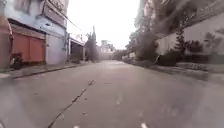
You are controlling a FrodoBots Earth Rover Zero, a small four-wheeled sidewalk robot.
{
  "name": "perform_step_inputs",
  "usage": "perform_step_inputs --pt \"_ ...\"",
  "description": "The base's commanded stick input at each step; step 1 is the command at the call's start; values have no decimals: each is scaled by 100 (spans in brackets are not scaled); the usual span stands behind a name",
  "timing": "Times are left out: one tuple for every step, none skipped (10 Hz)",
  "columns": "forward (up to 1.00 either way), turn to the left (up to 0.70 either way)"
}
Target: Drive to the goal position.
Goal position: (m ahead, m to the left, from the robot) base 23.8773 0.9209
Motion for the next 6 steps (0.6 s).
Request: perform_step_inputs --pt "100 1" --pt "100 1" --pt "100 1" --pt "100 1" --pt "100 1" --pt "100 1"
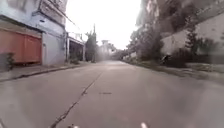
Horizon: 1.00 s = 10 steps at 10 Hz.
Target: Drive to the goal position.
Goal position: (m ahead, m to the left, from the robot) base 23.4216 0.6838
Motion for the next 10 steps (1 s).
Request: perform_step_inputs --pt "100 1" --pt "100 1" --pt "100 1" --pt "100 1" --pt "100 1" --pt "100 1" --pt "100 1" --pt "100 1" --pt "100 1" --pt "100 1"
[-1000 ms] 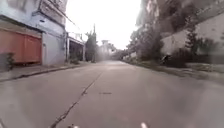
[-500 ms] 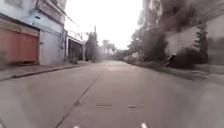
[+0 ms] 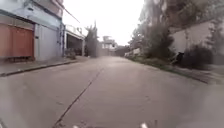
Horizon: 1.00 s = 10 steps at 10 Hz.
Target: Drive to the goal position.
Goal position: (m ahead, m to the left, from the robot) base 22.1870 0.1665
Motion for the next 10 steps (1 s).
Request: perform_step_inputs --pt "100 1" --pt "100 1" --pt "100 1" --pt "100 1" --pt "100 1" --pt "100 1" --pt "100 1" --pt "100 1" --pt "100 1" --pt "100 1"
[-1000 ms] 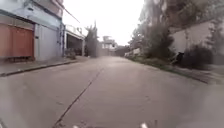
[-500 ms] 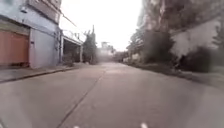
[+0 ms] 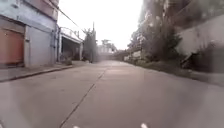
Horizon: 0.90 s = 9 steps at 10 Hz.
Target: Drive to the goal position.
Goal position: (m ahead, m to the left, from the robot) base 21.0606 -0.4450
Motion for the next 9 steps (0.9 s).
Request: perform_step_inputs --pt "100 1" --pt "100 1" --pt "100 1" --pt "100 1" --pt "100 1" --pt "100 1" --pt "100 1" --pt "100 1" --pt "100 1"
